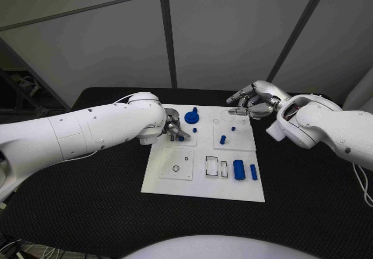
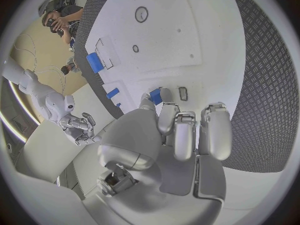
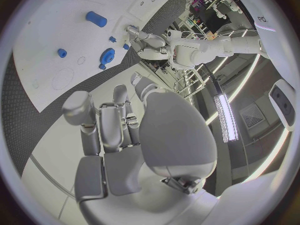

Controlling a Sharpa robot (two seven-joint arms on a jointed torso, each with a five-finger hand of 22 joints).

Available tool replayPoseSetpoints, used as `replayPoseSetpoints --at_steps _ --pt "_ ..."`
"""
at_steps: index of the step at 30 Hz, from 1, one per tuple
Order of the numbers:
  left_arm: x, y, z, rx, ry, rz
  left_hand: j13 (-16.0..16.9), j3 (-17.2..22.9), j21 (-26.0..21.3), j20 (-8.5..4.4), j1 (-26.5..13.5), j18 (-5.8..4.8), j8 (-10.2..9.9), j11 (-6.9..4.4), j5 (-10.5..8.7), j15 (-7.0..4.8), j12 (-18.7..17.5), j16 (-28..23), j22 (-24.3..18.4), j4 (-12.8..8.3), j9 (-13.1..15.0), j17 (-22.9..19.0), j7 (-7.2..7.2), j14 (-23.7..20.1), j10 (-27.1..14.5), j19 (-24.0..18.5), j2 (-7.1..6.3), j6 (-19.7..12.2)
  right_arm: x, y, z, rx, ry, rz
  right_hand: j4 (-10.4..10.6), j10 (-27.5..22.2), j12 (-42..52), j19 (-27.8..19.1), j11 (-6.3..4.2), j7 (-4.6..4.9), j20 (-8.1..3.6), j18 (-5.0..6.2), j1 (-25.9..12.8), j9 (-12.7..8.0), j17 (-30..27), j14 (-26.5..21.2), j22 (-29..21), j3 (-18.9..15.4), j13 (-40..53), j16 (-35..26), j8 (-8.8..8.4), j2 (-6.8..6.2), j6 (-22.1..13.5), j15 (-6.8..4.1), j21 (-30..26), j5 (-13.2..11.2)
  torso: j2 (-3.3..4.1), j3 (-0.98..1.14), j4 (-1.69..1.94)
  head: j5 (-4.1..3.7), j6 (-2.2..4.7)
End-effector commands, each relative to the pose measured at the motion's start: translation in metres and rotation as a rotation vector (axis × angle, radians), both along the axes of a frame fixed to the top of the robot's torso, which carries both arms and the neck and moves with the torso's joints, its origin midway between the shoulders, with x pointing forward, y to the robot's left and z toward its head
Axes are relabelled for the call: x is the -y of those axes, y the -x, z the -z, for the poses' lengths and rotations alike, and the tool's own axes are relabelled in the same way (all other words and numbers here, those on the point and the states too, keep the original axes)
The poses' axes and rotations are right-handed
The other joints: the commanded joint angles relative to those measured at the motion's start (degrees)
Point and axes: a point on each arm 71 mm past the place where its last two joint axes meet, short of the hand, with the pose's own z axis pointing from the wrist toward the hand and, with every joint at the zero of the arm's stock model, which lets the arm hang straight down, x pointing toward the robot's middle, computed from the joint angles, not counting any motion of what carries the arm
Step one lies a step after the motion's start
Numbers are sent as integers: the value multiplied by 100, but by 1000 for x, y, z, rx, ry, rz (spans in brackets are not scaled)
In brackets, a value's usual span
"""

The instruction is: Assemble the parts on the task board

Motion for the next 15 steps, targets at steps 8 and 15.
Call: replayPoseSetpoints --at_steps 8,15 --pt "-3 2 4 -56 63 -23 486 435 -59 -19 798 2 -138 -203 572 -36 -70 28 180 -742 -102 1502 -2 591 122 -16 253 -195 0 0 -2 5 1 -5 36 -41 -20 -22 -11 7 3 -25 -74 -7 230 130 -5 10 -6 -35 -10 -3 -28 12 -20 27 -4 0 -2 8 -11" --pt "-4 3 5 -84 112 -44 451 569 -102 4 821 14 -211 -170 522 -10 -123 3 132 -942 -161 1478 38 583 85 -50 284 -247 0 0 -1 4 2 -4 46 -29 3 -22 -12 6 4 -26 -81 -7 230 129 2 9 10 -39 -8 -1 -29 12 -16 28 -4 0 0 16 -10"
